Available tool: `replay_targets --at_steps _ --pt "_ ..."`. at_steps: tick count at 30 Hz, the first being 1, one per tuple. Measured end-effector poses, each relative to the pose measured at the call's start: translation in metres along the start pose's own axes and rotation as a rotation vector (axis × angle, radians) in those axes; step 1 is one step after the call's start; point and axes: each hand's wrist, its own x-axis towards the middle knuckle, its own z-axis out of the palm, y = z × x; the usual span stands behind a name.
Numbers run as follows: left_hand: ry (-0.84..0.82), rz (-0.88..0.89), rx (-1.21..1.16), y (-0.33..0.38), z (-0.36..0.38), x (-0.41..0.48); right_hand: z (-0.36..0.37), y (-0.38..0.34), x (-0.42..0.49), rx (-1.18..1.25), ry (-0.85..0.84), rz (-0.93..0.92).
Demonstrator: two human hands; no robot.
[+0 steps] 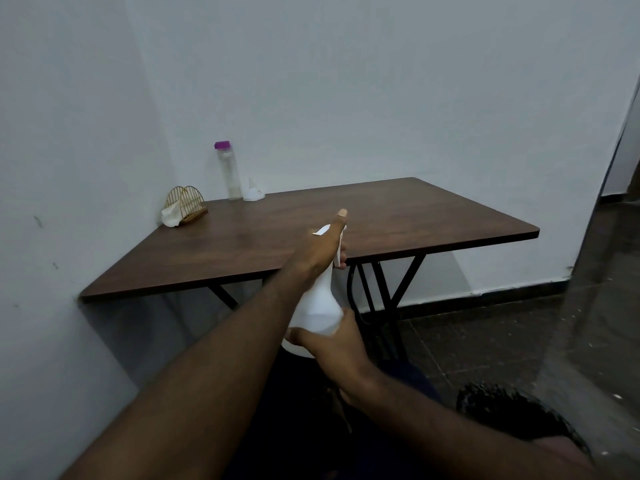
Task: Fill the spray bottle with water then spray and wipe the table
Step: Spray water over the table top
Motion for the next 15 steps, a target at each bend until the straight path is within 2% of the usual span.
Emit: replay_targets --at_steps 5,12,15 --pt "-0.014 -0.001 -0.016 -0.0013 -0.0011 0.0001 -0.0006 -0.0013 -0.0043 -0.005 -0.001 0.000" --pt "0.109 -0.030 0.039 -0.0005 -0.0039 -0.0017 0.0003 0.0007 -0.0056 -0.029 -0.031 -0.044" --pt "0.109 0.005 0.029 -0.0009 -0.0061 -0.0010 -0.0011 -0.0014 -0.0010 -0.054 -0.015 -0.065"
